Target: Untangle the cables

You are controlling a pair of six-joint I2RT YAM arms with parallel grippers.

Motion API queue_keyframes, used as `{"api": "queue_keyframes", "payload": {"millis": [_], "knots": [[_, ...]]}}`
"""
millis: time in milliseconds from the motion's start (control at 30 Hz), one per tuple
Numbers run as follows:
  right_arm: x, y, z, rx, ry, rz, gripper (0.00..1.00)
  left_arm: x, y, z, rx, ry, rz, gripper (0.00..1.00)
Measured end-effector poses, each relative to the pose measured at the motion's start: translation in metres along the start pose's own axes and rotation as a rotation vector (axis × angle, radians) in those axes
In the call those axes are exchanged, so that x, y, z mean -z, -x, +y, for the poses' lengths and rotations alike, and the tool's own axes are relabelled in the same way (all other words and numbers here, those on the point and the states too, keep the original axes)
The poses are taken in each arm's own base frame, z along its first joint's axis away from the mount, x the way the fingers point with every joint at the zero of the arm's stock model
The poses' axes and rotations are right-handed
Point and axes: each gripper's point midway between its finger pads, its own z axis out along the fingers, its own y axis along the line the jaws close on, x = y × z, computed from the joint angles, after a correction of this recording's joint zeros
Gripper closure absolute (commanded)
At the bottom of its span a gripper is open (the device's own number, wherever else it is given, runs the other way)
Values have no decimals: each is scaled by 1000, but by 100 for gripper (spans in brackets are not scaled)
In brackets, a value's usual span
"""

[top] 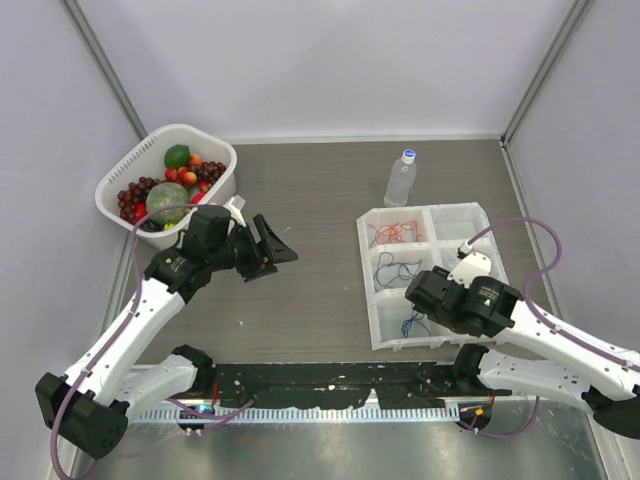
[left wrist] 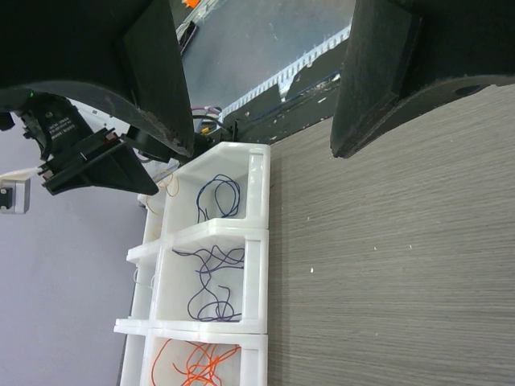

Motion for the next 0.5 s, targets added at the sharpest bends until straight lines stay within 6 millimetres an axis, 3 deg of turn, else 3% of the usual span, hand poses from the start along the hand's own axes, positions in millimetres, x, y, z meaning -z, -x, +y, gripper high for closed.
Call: {"api": "queue_keyframes", "payload": {"millis": [133, 233, 433, 500], "knots": [[-7, -2, -3, 29, -54, 10, 35, 5, -1, -2, -5, -12, -10, 28], [-16, 8, -14, -2, -141, -1, 26, 9, -3, -2, -8, -19, -15, 27], [-24, 26, -37, -104, -248, -21, 28, 13, -8, 2, -6, -18, -14, 28], [-25, 30, -44, -122, -268, -22, 34, 14, -9, 4, -3, -17, -13, 28]]}}
